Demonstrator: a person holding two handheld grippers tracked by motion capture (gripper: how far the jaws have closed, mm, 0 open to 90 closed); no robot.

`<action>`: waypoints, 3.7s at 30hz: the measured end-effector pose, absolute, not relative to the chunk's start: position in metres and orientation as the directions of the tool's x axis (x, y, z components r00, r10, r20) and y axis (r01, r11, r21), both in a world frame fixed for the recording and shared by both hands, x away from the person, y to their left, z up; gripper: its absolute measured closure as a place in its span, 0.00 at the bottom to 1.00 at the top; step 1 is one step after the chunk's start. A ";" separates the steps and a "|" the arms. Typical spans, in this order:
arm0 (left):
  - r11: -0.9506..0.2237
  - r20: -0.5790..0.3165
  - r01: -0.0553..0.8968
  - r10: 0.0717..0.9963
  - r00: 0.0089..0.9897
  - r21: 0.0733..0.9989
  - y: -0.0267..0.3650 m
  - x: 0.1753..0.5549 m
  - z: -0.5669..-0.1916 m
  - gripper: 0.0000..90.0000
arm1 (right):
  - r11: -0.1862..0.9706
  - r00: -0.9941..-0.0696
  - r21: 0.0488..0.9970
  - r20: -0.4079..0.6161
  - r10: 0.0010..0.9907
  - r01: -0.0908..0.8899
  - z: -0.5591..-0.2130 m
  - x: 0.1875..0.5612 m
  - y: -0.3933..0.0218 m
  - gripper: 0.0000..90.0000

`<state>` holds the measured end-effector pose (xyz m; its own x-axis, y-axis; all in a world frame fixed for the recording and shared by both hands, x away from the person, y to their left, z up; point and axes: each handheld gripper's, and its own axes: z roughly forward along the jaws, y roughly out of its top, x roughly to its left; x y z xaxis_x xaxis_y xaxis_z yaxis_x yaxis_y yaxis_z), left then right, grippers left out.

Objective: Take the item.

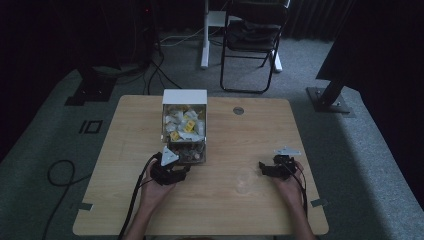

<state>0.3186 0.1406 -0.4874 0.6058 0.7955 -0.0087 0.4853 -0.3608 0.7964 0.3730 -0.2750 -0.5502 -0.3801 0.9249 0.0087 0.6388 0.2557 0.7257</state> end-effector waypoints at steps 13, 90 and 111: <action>-0.351 -0.004 0.472 0.799 0.602 0.809 0.147 0.303 -0.483 0.55 | 0.255 -0.380 0.726 0.009 0.925 0.639 -0.550 0.373 -0.275 0.16; -0.311 -0.031 0.426 0.777 0.629 0.849 0.141 0.301 -0.431 1.00 | 0.255 -0.380 0.726 0.009 0.925 0.639 -0.550 0.373 -0.275 0.16; -0.320 -0.028 0.393 0.745 0.667 0.862 0.133 0.296 -0.414 1.00 | 0.256 -0.380 0.726 0.009 0.925 0.639 -0.550 0.373 -0.275 0.16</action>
<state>0.2963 0.1329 -0.4140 0.6668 0.7447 -0.0279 0.3929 -0.3196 0.8623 0.3731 -0.2751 -0.5502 -0.3802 0.9249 0.0089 0.6386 0.2555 0.7259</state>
